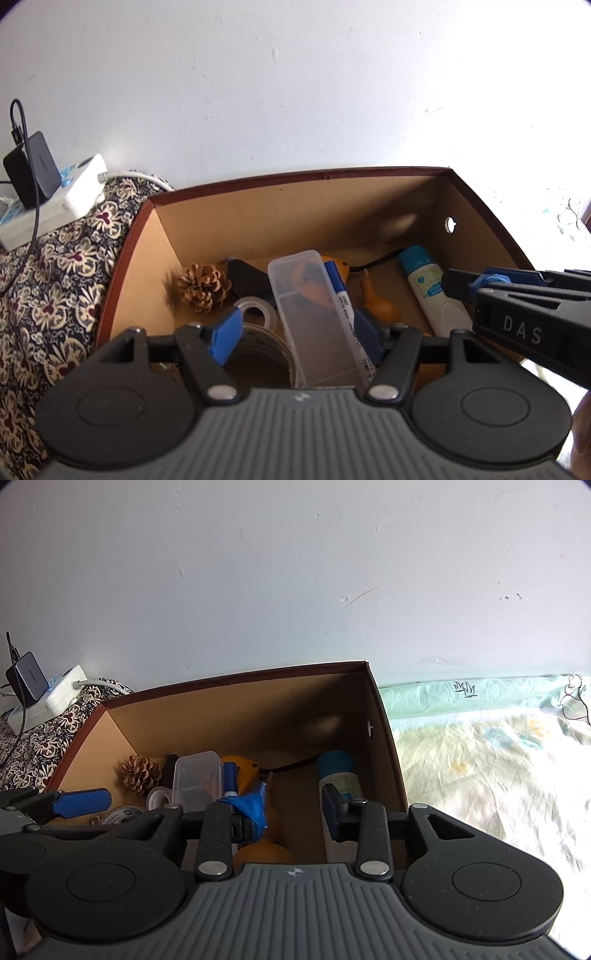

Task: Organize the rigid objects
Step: 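Withdraw the right tool up and away from the box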

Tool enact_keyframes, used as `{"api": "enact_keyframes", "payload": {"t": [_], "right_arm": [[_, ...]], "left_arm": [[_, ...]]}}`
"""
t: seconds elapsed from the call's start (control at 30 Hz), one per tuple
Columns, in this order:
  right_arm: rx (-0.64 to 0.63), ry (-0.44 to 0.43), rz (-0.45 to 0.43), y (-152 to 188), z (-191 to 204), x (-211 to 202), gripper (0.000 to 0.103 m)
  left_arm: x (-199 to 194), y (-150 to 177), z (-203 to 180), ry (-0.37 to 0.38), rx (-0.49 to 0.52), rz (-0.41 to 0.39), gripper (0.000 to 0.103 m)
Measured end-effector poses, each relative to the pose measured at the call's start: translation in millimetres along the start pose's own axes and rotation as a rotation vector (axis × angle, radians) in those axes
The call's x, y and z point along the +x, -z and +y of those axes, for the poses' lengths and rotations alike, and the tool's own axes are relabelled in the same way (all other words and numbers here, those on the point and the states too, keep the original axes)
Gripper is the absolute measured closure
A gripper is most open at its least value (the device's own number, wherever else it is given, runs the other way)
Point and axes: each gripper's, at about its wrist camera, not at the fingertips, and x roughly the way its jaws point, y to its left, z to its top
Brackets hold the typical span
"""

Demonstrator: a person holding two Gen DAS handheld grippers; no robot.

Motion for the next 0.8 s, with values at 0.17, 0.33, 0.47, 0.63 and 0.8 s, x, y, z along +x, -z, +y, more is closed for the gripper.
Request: {"api": "enact_keyframes", "payload": {"t": [0.17,0.33,0.47,0.63,0.8], "right_arm": [[-0.004,0.011,-0.009,0.1,-1.8,-6.5,0.085],[-0.018,0.037,0.016,0.0,-0.9,-5.0,0.083],[-0.006,0.016,0.018,2.0,-3.4,-9.7,0.083],[-0.001,0.024,-0.007,1.7,-14.1,-22.8,0.082],[0.008,0.012,-0.019,6.3,-36.6,-42.4,0.081]], "left_arm": [[-1.5,1.9,-3.1,-0.018,-0.009,0.004,0.036],[2.8,2.6,-1.6,-0.031,-0.015,0.03,0.036],[1.4,2.1,-0.1,-0.017,-0.017,0.031,0.036],[-5.7,2.1,-6.9,-0.025,0.025,-0.008,0.036],[-15.5,0.9,-20.9,-0.038,0.042,0.003,0.036]]}}
